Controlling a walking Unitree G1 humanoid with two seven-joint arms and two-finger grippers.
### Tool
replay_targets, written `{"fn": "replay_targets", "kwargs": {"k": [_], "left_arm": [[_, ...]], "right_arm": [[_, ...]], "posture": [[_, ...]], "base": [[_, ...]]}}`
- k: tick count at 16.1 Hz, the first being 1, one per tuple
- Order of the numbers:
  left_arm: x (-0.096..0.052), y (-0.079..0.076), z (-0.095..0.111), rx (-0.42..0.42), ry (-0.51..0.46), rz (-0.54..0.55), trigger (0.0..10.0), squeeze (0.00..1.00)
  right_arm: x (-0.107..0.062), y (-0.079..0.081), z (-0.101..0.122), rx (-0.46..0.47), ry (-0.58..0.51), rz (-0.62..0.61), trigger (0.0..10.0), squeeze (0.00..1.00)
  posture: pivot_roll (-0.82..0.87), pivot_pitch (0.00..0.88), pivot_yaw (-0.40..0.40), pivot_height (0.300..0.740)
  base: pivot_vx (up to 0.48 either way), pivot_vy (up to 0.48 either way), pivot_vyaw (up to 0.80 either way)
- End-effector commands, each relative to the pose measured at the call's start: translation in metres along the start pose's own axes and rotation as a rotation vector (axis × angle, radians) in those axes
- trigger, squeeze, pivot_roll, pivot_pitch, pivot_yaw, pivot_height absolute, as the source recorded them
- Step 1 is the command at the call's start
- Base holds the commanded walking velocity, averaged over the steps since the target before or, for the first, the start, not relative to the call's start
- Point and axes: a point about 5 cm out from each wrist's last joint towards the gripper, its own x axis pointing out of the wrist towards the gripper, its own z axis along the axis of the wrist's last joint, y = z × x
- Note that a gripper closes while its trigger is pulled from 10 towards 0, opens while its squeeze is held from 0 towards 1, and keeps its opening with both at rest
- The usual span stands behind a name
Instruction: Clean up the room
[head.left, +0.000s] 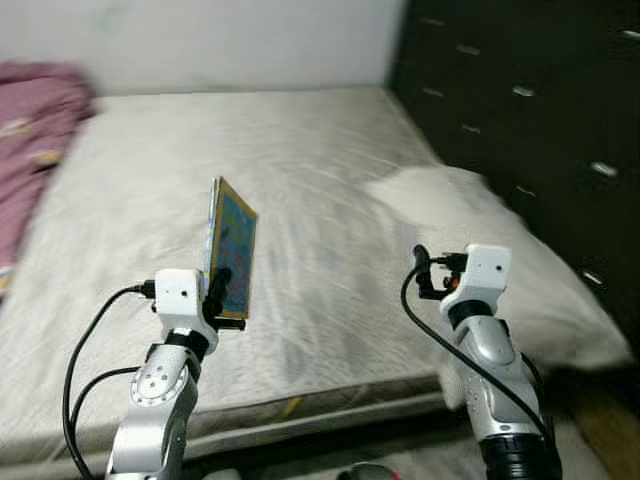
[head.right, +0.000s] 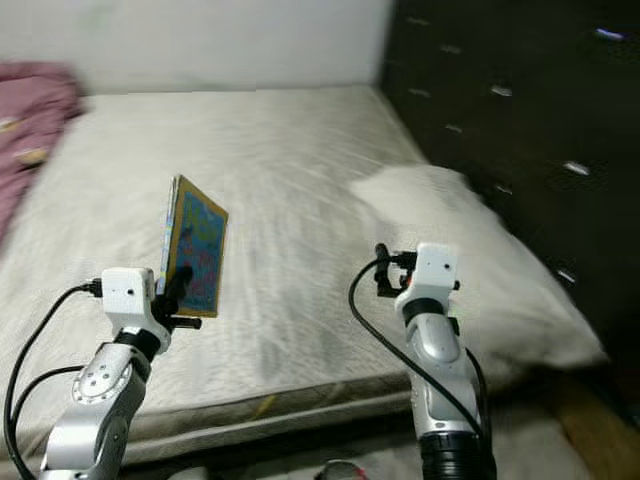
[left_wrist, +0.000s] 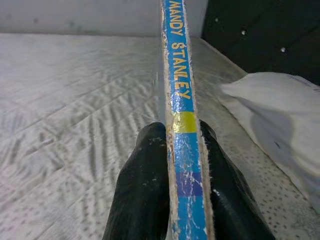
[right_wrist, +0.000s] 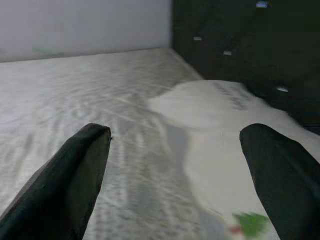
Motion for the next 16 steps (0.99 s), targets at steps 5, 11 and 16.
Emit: {"fn": "replay_targets", "kwargs": {"k": [5,11,16], "left_arm": [[-0.0032,0.0100,0.0077,0.010,-0.030,0.075,10.0,0.00],[-0.0038,0.0098,0.0096,-0.007,-0.039,0.075,10.0,0.00],[-0.0035,0.0092,0.0082,-0.007,-0.031,0.070,10.0,0.00]], "right_arm": [[-0.0006,0.0007,-0.0006,0.007,-0.001,0.011,10.0,0.00],[0.0000,-0.0008,0.0006,-0.001,0.001,0.020,10.0,0.00],[-0.0012,-0.0022,0.0008,-0.005,0.002,0.019,10.0,0.00]], "posture": [[0.01,0.002,-0.008,0.740],[0.00,0.023,-0.017,0.740],[0.00,0.025,-0.020,0.740]], "base": [[0.000,0.000,0.00],[0.000,-0.146,0.00],[0.000,-0.402,0.00]]}}
